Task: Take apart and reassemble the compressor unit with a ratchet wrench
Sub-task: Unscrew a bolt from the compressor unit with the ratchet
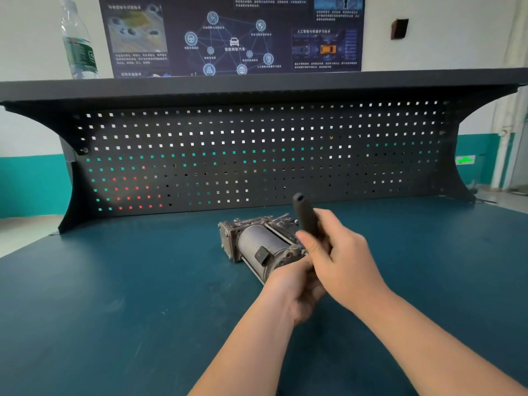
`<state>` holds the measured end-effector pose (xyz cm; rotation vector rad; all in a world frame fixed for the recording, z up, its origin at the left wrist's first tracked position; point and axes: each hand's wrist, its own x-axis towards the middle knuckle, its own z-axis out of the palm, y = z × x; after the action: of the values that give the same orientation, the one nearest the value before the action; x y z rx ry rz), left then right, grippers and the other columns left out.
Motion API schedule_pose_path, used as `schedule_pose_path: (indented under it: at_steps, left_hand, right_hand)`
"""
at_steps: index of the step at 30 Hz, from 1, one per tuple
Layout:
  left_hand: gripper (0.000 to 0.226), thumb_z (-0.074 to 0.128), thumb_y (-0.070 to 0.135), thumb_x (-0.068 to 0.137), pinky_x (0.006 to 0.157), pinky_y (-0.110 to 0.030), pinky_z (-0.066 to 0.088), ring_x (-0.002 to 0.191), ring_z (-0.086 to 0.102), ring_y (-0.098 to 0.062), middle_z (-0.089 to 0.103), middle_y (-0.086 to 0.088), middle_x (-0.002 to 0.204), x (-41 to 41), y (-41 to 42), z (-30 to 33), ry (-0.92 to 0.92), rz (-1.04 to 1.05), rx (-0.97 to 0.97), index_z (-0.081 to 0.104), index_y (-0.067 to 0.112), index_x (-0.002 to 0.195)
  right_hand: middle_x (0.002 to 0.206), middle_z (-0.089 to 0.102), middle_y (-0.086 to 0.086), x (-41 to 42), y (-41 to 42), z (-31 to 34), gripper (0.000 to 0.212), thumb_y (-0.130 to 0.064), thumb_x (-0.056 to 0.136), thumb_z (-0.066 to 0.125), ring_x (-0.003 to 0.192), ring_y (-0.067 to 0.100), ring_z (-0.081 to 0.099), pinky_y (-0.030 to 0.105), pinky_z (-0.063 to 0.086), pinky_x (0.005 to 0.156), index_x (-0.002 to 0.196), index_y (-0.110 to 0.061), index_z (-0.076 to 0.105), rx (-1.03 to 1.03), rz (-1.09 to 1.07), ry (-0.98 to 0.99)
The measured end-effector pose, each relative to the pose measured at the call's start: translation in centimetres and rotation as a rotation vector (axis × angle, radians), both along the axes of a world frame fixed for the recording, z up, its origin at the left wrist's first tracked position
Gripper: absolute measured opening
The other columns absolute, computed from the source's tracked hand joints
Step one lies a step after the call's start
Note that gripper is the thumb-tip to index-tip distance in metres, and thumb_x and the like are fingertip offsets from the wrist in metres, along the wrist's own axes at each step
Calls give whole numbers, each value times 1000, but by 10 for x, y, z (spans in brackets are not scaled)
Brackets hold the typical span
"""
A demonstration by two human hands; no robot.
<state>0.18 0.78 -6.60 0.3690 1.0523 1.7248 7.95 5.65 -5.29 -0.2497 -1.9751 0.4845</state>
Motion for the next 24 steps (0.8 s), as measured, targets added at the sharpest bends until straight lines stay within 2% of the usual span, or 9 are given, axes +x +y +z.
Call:
schedule_pose_path:
  at_steps: [2,4,8,10,12,16,18,21,24]
  left_hand:
    - [15,56,5,90,42,-21,52,47,65,-12,68,-6,59,-1,0,0,-6,6,1,67,4,79]
    - [8,57,3,90,43,-25,54,49,66,-17,68,-12,62,0,1,0,-49,22,12,63,-2,90]
    - [13,58,4,90,50,-30,58,53,68,-25,68,-21,72,3,3,0,-79,20,28,58,-9,93]
    - [14,58,5,90,52,-30,58,54,68,-26,67,-23,77,3,2,0,-71,19,25,58,-8,93]
    - [13,59,5,90,51,-30,58,54,68,-25,68,-21,73,3,2,0,-73,23,17,58,-8,92]
    - [9,58,5,90,48,-24,56,50,67,-16,69,-11,66,1,2,1,-47,11,20,63,-2,89]
    - [12,54,4,90,47,-21,55,50,66,-10,70,-5,66,-1,1,1,11,-4,8,66,4,89]
    - [13,53,2,91,44,-21,53,47,64,-11,68,-5,60,-2,0,1,21,-2,4,64,3,85]
    - [9,54,0,91,49,-28,58,59,66,-21,68,-15,68,1,2,2,-25,13,18,60,-6,90]
  right_hand:
    - [66,59,-19,-3,-1,0,7,-33,91,56,64,4,54,18,42,61,97,-30,54,-102,-37,87]
    - [63,61,-9,-6,9,2,12,-33,93,52,54,6,56,26,43,56,85,-23,52,-352,-119,216]
    - [68,54,9,-4,40,1,26,-26,101,41,36,6,41,15,30,31,79,-13,44,-1346,55,483]
    - [70,49,9,-3,43,-4,27,-23,102,38,37,6,38,11,25,29,78,-12,41,-1603,146,560]
    - [70,53,11,-4,39,-2,26,-25,101,41,31,5,39,13,28,30,79,-12,45,-1442,131,529]
    - [67,63,-7,3,15,7,11,-35,91,54,52,4,54,18,44,52,86,-25,53,-364,11,175]
    - [71,61,-21,2,5,2,9,-36,86,56,61,0,54,11,41,58,93,-33,51,-57,42,19]
    - [67,61,-17,-4,2,-1,8,-37,89,55,59,4,54,21,43,59,90,-30,52,-160,-28,107]
    - [62,60,0,-7,22,2,22,-32,96,48,40,5,49,25,40,44,79,-20,53,-712,-92,330]
